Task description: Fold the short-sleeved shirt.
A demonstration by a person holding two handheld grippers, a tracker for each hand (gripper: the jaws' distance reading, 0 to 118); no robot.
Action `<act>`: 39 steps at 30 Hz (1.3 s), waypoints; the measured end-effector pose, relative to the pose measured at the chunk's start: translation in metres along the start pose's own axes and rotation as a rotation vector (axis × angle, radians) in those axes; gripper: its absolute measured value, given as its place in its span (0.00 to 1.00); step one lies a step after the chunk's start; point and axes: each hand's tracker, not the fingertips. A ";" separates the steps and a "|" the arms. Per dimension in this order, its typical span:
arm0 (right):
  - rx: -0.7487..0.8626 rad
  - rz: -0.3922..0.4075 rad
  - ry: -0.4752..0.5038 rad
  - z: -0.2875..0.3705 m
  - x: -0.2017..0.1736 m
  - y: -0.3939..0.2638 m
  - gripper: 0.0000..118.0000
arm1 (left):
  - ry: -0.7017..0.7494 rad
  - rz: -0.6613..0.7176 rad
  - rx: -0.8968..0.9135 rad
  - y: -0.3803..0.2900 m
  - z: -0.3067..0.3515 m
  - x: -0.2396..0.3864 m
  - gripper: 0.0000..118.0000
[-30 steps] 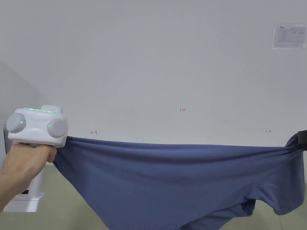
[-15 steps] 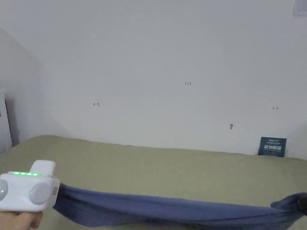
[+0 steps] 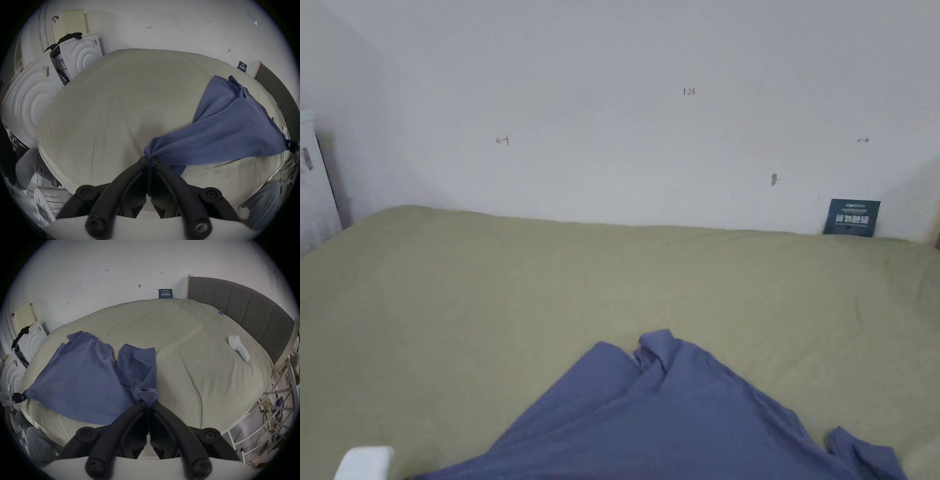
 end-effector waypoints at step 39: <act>0.638 0.135 0.155 0.183 -0.213 -0.014 0.01 | -0.165 -0.088 0.717 -0.008 0.235 0.103 0.00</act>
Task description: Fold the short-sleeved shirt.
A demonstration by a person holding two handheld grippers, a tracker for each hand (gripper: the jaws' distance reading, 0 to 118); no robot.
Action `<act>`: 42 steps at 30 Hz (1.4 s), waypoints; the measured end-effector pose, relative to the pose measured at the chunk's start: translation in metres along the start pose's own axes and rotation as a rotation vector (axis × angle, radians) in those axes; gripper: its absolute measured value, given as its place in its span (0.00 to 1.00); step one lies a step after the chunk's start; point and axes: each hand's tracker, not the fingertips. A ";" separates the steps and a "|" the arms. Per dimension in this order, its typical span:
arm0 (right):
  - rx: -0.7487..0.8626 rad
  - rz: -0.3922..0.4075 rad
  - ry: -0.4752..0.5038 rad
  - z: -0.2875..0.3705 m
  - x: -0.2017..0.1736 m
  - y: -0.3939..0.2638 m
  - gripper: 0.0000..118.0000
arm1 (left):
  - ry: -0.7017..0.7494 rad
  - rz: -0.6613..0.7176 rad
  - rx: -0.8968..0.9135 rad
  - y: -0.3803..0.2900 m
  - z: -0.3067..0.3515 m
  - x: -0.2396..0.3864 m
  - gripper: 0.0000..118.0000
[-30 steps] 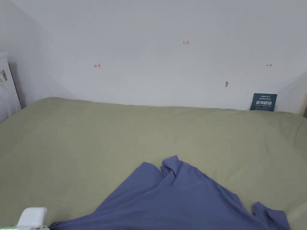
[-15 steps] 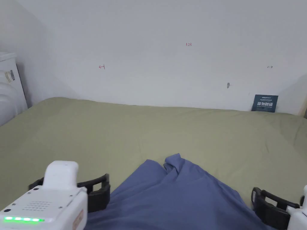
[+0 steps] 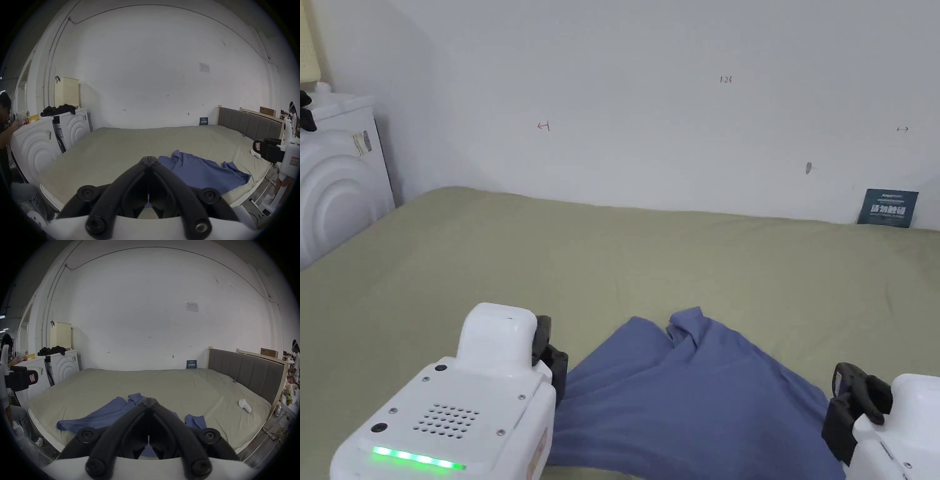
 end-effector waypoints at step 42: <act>-0.440 -0.005 0.046 -0.128 0.011 -0.085 0.01 | 0.003 0.098 -0.761 -0.155 -0.181 -0.130 0.02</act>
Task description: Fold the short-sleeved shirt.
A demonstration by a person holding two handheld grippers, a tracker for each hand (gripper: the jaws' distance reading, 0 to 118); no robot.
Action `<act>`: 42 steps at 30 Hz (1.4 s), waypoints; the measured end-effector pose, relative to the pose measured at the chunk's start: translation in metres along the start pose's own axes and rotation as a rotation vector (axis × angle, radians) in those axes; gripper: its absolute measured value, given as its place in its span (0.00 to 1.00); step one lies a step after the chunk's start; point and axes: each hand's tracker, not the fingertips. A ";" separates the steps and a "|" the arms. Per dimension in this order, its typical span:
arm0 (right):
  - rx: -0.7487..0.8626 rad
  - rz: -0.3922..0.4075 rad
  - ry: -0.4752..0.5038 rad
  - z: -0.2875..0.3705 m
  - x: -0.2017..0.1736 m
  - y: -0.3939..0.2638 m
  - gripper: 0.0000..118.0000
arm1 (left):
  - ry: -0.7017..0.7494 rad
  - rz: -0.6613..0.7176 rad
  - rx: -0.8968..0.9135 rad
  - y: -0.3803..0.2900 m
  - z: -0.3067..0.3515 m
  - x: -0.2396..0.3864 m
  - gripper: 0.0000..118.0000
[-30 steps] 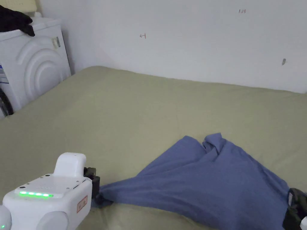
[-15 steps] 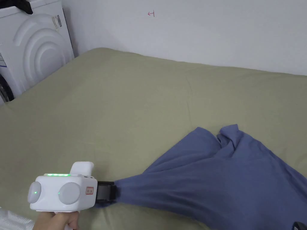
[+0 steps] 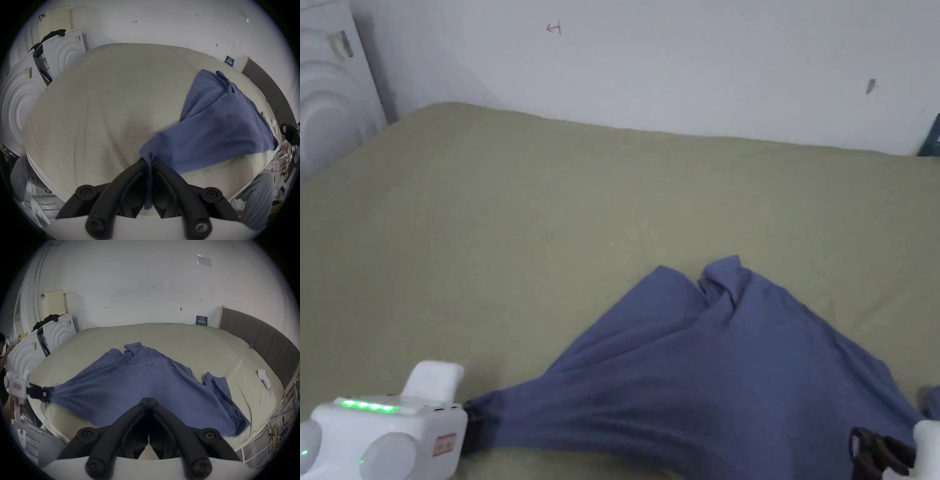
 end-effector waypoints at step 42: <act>0.089 0.160 0.048 0.005 0.092 0.268 0.02 | 0.031 0.053 0.302 0.133 0.117 0.029 0.02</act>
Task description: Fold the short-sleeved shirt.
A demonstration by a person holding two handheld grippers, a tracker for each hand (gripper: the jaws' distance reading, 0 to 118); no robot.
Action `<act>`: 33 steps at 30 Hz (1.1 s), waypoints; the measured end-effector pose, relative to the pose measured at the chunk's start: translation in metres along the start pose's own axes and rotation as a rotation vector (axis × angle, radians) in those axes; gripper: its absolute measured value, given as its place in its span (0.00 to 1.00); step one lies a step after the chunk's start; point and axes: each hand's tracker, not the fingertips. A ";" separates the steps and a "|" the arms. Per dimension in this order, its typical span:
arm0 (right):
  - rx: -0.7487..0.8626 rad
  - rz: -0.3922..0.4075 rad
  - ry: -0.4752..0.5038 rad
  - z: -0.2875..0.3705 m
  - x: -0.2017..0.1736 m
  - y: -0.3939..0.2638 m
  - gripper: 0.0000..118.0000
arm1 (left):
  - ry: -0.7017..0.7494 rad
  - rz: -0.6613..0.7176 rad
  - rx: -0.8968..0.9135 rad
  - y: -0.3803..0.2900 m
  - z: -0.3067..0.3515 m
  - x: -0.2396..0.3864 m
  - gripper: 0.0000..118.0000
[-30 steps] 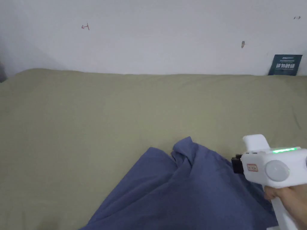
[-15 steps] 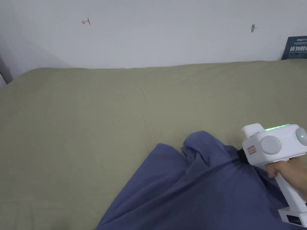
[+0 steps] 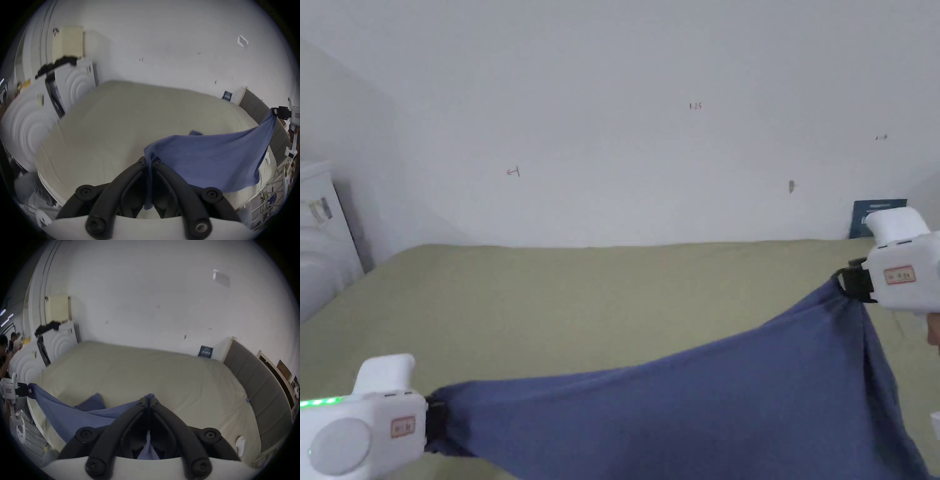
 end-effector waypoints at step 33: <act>0.292 -0.134 -0.190 0.039 0.079 0.205 0.02 | 0.128 -0.111 0.285 0.320 0.046 0.115 0.02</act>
